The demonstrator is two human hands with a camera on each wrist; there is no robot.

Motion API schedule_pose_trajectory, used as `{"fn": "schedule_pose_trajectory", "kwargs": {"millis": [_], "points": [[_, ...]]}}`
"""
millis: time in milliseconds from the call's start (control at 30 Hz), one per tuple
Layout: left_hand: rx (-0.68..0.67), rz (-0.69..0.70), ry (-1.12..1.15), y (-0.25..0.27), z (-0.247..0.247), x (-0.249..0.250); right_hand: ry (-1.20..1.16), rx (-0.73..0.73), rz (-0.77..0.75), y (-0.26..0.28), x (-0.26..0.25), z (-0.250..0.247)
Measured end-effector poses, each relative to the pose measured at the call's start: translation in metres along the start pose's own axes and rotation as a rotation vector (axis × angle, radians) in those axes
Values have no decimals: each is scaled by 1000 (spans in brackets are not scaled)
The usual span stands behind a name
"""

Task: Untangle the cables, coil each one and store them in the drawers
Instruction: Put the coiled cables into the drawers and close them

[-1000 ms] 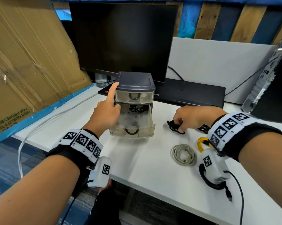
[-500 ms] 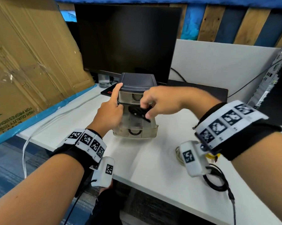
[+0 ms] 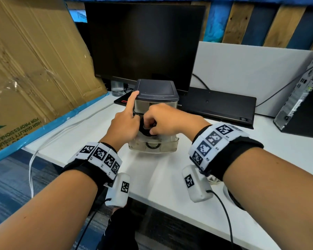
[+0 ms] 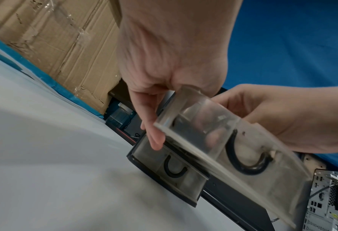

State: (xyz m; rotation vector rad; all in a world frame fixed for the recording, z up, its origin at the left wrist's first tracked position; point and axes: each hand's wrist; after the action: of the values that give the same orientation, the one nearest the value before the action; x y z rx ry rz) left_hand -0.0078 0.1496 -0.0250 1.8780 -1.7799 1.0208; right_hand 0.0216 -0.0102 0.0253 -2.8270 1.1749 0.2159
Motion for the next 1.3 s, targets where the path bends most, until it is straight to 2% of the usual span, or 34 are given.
{"fn": "schedule_pose_trajectory", "kwargs": {"millis": [100,233,267,300,367,433,500,567,733,867,1000,1100,1167,1300], "points": [[-4,-5,7,3,-2,2,-157,155,35,21,9,-22],[-4,-7,20,5,-2,5,-199,267,237,51,38,-44],[-5,-10,20,5,-2,6,-160,213,302,57,47,-45],[-5,-12,16,5,-1,6,-112,85,363,64,54,-44],[-2,-16,4,4,0,5,-50,-298,463,74,64,-33],[0,-19,1,3,1,4,-32,-562,508,83,68,-17],[-1,-16,5,3,1,3,22,-653,500,89,67,-2],[-2,-14,1,3,2,3,56,-670,487,90,67,8],[7,-22,-3,3,0,5,84,-564,445,86,73,18],[2,-15,9,4,-1,7,-62,-447,442,83,80,9],[13,-11,18,3,-1,5,-207,-305,426,81,78,-20],[5,-12,9,4,-2,5,-401,-135,363,77,68,-43],[-1,-13,0,4,-2,6,-511,-78,292,69,55,-49],[6,-21,-14,4,-2,7,-473,-33,221,45,30,-34]]}}
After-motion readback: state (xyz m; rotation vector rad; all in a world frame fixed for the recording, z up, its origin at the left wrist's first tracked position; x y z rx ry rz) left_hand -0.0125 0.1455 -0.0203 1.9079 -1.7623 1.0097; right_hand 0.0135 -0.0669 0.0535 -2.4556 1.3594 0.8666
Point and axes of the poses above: each hand's wrist, its own y-axis away from the middle knuckle, its own z-axis out of the palm, x = y × z, and after that the axes turned 1 degree about -z, right-handed
